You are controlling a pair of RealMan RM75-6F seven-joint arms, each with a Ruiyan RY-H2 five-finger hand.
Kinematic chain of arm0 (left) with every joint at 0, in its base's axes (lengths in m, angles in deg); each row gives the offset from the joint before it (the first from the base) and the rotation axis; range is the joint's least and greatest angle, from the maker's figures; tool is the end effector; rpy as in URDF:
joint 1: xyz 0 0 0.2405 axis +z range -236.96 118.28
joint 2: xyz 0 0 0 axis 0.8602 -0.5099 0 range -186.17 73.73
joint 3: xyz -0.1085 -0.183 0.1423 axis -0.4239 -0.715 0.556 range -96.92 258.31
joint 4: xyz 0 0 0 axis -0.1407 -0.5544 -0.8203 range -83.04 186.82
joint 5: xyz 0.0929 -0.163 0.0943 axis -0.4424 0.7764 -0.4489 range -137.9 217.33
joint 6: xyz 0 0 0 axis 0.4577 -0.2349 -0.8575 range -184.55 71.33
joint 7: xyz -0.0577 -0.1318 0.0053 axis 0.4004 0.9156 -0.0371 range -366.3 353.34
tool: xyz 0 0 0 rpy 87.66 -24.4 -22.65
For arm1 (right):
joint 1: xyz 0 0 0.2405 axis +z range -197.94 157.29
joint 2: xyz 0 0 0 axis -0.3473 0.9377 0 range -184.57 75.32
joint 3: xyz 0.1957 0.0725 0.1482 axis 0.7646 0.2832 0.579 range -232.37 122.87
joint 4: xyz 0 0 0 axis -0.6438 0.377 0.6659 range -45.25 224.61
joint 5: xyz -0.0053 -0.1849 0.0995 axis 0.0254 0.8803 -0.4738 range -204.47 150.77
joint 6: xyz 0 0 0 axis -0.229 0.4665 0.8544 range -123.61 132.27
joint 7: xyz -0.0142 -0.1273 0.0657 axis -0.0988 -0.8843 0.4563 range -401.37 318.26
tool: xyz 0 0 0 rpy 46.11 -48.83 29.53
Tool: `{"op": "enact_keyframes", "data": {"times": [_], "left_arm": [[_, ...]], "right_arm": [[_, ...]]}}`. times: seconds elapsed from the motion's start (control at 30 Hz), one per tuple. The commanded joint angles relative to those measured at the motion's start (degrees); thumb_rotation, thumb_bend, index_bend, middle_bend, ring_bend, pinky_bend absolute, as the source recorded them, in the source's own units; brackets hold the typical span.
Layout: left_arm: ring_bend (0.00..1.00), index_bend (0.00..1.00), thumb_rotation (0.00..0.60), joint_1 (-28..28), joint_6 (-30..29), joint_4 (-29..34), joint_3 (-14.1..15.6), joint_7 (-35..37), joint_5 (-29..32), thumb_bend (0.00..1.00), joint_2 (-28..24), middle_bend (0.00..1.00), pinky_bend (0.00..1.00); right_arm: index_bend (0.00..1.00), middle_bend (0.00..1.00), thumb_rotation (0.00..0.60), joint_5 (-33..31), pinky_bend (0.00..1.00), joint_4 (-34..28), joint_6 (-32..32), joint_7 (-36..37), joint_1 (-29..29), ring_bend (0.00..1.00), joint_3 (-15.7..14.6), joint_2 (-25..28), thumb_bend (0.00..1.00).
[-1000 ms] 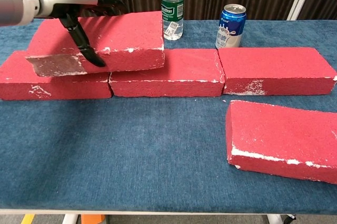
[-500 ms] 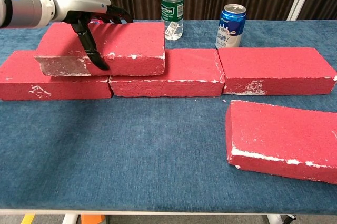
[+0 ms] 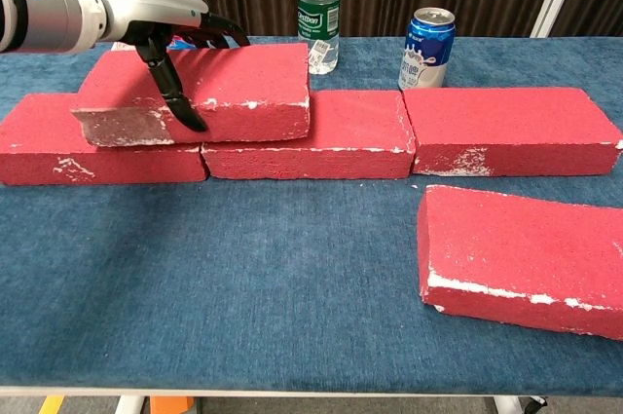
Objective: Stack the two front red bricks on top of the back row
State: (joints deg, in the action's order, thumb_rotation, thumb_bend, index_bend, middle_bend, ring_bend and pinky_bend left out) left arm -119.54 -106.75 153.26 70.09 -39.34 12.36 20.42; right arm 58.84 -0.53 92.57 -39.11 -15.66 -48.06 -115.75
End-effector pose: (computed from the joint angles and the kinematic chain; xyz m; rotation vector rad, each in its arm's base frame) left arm -0.0822 0.3611 0.0153 -1.9230 -1.1381 -0.7206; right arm -0.3130 -0.1936 0.1970 1.3214 -0.7772 0.9513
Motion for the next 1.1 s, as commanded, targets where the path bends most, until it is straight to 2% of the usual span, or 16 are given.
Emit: {"op": "enact_keyframes", "data": {"times": [0.03,0.4,1.1], "left_arm": [[0.19,0.1,0.6,-0.35,0.11,-0.24,0.32,0.25,-0.04,0.0,-0.05,0.21,0.0],[0.19,0.1,0.6,-1.86,0.18,-1.19,2.24,0.38,-0.53,0.0,0.46,0.21,0.0],[0.19,0.1,0.6,-3.2,0.59,-2.73,3.42,2.32,-0.19,0.0,1.36,0.21,0.0]], "right_arm": [[0.0,0.0,0.6,-0.05,0.0,-0.02,0.02,-0.05,-0.06,0.0,-0.02,0.0,0.27],[0.0,0.0,0.6,-0.34,0.0,0.09,-0.3,-0.05,-0.18,0.0,-0.21,-0.21,0.27],[0.0,0.0,0.6,0.66,0.0,-0.65,-1.44,-1.3,0.58,0.0,-0.72,-0.32,0.27]]}}
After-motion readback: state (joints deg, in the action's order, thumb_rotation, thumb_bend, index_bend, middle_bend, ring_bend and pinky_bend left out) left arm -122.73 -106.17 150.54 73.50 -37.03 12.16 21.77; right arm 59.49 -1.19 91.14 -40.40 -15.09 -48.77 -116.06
